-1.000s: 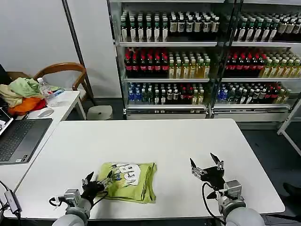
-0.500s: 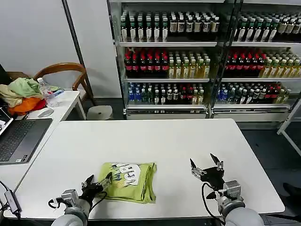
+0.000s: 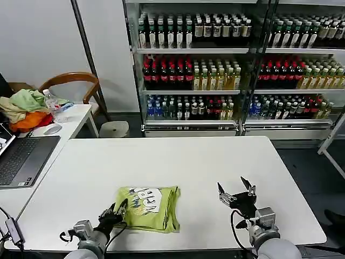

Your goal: Fold and organize the clothes.

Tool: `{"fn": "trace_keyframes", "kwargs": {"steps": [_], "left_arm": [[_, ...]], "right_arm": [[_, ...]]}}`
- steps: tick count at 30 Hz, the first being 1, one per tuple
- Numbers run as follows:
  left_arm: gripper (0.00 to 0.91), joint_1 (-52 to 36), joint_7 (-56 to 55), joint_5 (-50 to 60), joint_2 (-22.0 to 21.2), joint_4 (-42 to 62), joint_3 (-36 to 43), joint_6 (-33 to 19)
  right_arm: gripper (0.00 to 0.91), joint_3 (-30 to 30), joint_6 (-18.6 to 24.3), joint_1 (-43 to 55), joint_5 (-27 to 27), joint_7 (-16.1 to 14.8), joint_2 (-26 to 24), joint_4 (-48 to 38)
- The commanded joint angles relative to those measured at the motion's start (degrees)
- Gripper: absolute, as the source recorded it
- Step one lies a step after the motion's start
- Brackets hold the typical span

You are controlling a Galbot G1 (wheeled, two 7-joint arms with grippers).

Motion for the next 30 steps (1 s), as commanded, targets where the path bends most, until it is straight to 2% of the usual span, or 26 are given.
{"fn": "trace_keyframes", "kwargs": {"steps": [1, 5, 9, 14, 18, 20, 25, 30], "left_arm": [[0.040, 0.1, 1.2, 1.1, -0.4, -0.2, 0.3, -1.3], [0.040, 0.0, 1.2, 1.5, -0.1, -2.9, -1.4, -0.2], [0.040, -0.5, -1.2, -0.7, 0.9, -7.6, -6.7, 3.7], [0.040, -0.6, -4.0, -7.1, 3.3, -9.0, -16.7, 6.9], [0.040, 1.4, -4.4, -7.3, 6.7, -9.2, -24.8, 10.7], [0.040, 3.4, -4.8, -5.9, 8.7, -9.2, -30.8, 13.9], [0.040, 7.9, -5.4, 2.7, 12.9, -9.2, -38.5, 14.3], [0.040, 8.1, -5.4, 7.5, 16.1, -8.4, -40.9, 14.2]], "right_arm": [[0.907, -0.2, 0.0, 0.1, -0.1, 0.0, 0.1, 0.0], [0.907, -0.2, 0.0, 0.3, -0.1, 0.0, -0.2, 0.1], [0.907, -0.2, 0.0, 0.4, -0.1, 0.0, -0.3, 0.1], [0.907, -0.2, 0.0, 0.7, -0.1, -0.1, -0.5, 0.2], [0.907, -0.2, 0.0, 1.0, -0.1, -0.1, -0.5, 0.1], [0.907, -0.5, 0.1, 1.3, -0.1, -0.1, -0.4, 0.0], [0.907, -1.0, 0.1, 1.7, -0.2, -0.2, 0.0, -0.1], [0.907, -1.3, 0.2, 1.8, -0.3, -0.2, 0.2, 0.0]]}}
